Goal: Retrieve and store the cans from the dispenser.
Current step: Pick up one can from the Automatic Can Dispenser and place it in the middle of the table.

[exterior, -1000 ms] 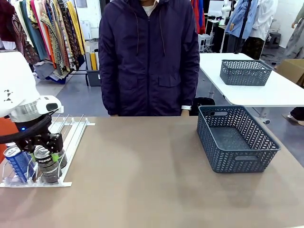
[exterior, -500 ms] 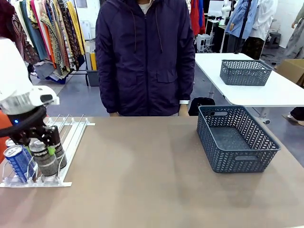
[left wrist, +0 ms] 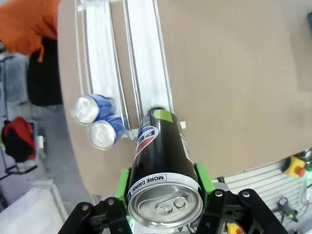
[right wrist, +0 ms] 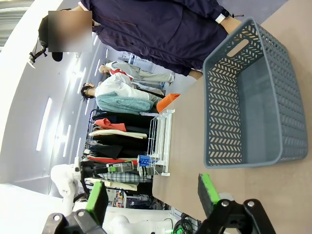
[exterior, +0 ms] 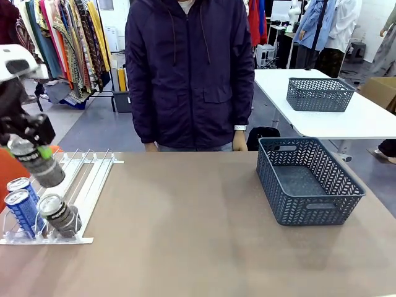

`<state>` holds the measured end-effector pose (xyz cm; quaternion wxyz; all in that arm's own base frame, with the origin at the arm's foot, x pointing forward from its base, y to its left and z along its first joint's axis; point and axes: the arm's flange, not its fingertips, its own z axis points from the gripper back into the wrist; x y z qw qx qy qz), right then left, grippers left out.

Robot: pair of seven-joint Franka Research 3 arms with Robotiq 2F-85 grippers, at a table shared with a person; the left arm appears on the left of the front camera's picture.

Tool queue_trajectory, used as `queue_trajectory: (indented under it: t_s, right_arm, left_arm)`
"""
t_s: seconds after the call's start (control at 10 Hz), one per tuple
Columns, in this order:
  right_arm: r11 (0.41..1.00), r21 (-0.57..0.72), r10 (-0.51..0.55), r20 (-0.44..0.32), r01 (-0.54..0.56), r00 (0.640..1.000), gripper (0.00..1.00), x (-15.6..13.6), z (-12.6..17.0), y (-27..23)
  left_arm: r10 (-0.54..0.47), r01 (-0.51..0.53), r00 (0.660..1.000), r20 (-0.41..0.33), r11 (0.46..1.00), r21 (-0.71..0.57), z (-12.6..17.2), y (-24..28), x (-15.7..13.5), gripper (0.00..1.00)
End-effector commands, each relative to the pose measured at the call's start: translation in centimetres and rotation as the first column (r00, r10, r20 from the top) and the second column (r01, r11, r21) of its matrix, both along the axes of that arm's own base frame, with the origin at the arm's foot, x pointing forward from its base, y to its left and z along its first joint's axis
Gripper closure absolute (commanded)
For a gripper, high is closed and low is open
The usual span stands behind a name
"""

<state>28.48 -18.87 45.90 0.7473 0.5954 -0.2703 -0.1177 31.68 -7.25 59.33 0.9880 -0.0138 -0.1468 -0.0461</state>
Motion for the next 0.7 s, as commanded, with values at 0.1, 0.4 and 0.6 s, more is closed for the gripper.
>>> queue_trajectory:
  t_s: [0.1, 0.4, 0.6]
  right_arm:
    - [1.0, 0.015, -0.002, 0.011, 0.002, 1.0, 0.0, 0.0, 0.4, -0.1]
    - [1.0, 0.015, -0.002, 0.011, 0.002, 1.0, 0.0, 0.0, 0.4, -0.1]
    - [1.0, 0.015, -0.002, 0.011, 0.002, 1.0, 0.0, 0.0, 0.4, -0.1]
  left_arm:
    - [0.0, 0.0, 1.0, 0.0, 1.0, 0.0, 0.0, 0.0, 0.0, 1.0]
    - [0.0, 0.0, 1.0, 0.0, 1.0, 0.0, 0.0, 0.0, 0.0, 1.0]
    - [0.003, -0.003, 1.0, -0.017, 1.0, -0.004, -0.6, 0.1, 0.1, 1.0]
